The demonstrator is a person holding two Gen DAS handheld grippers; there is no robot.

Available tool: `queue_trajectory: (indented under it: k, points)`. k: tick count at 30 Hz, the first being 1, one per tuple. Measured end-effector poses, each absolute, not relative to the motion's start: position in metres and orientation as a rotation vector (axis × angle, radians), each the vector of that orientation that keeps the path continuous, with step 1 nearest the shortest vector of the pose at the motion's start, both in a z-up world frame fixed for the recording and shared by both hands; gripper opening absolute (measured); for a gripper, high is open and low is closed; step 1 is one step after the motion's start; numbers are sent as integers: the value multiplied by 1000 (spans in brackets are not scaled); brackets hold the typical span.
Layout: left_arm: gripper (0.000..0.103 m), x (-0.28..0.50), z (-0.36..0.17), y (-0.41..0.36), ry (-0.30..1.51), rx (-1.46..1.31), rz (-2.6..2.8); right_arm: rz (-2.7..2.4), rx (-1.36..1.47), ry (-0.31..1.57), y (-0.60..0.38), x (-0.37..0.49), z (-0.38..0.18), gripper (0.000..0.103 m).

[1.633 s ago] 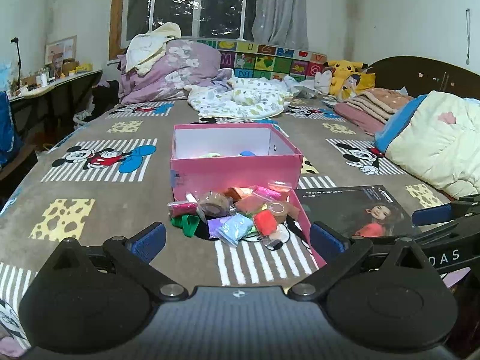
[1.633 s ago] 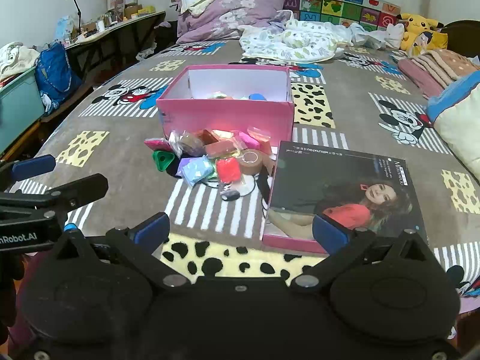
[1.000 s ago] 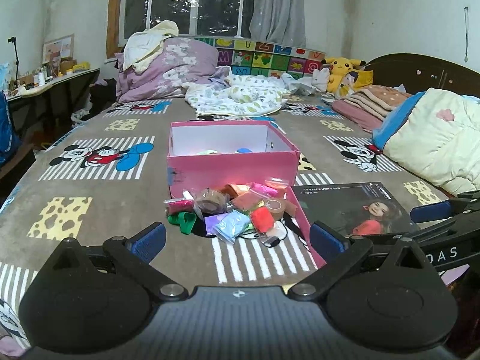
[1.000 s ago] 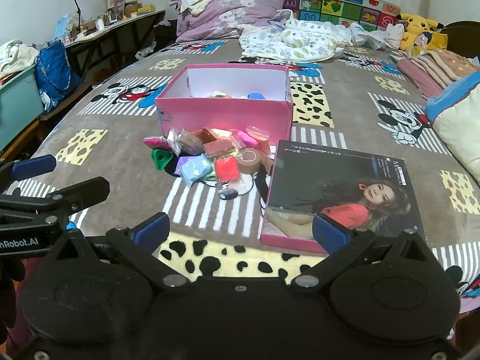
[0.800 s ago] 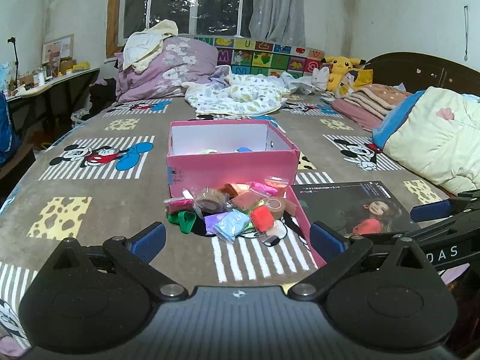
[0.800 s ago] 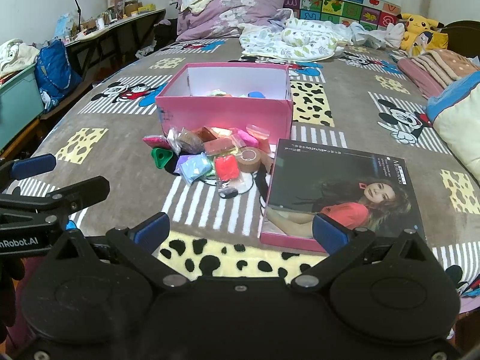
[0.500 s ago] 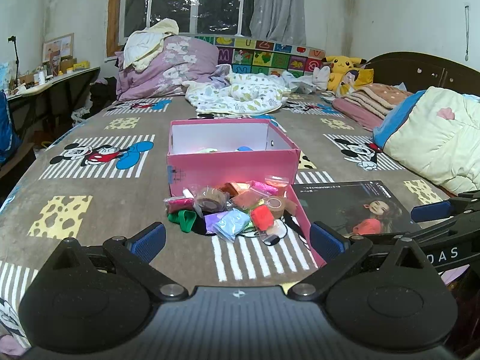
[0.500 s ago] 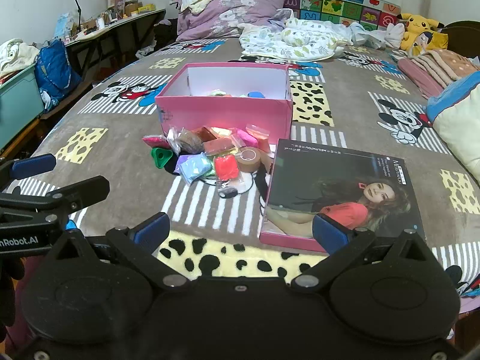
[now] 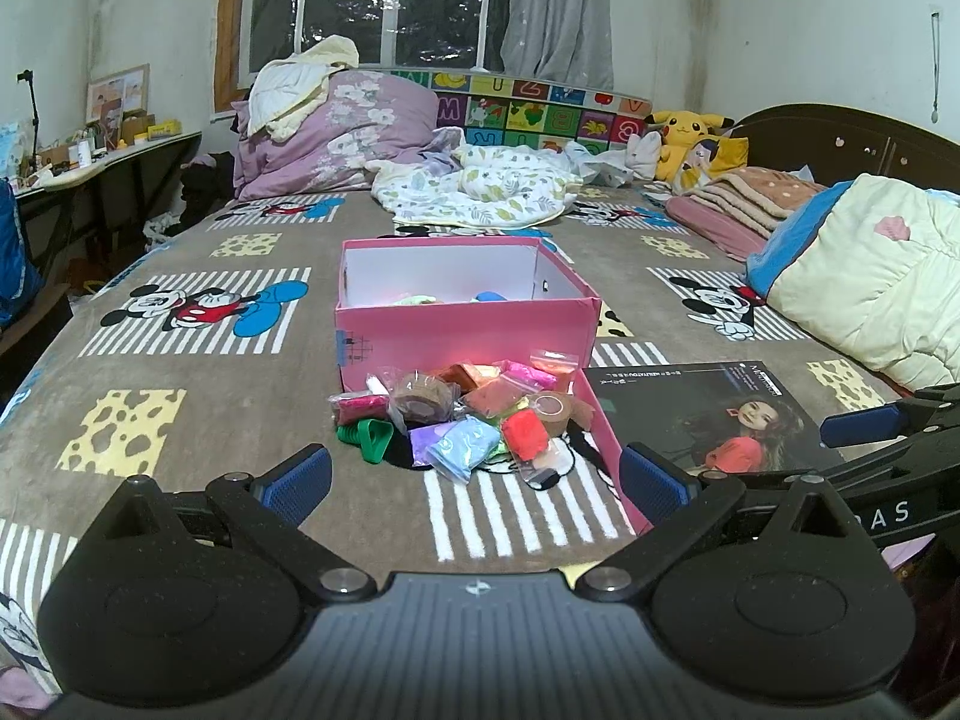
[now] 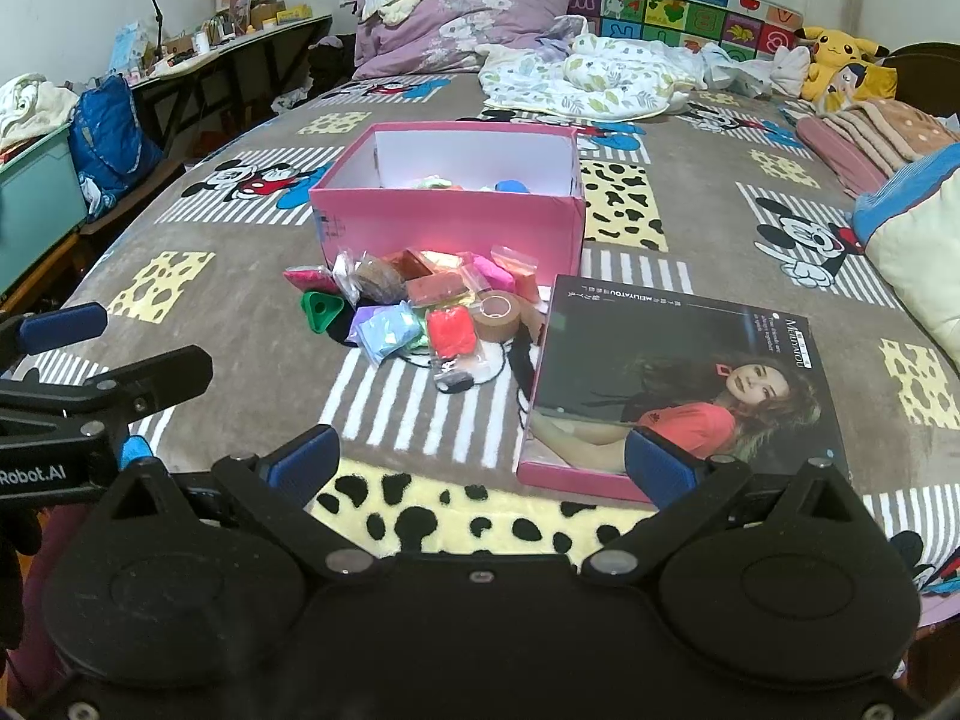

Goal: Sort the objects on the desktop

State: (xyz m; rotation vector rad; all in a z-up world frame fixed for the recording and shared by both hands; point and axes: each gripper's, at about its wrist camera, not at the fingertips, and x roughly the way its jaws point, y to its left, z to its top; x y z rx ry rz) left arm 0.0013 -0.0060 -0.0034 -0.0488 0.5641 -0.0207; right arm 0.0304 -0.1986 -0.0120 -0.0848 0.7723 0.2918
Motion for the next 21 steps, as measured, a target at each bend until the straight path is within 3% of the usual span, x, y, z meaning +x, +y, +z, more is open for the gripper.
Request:
queue_trajectory:
  k: [21]
  points:
    - [102, -1, -5, -7, 566, -46, -27, 283, -96, 774, -195, 30, -15, 102]
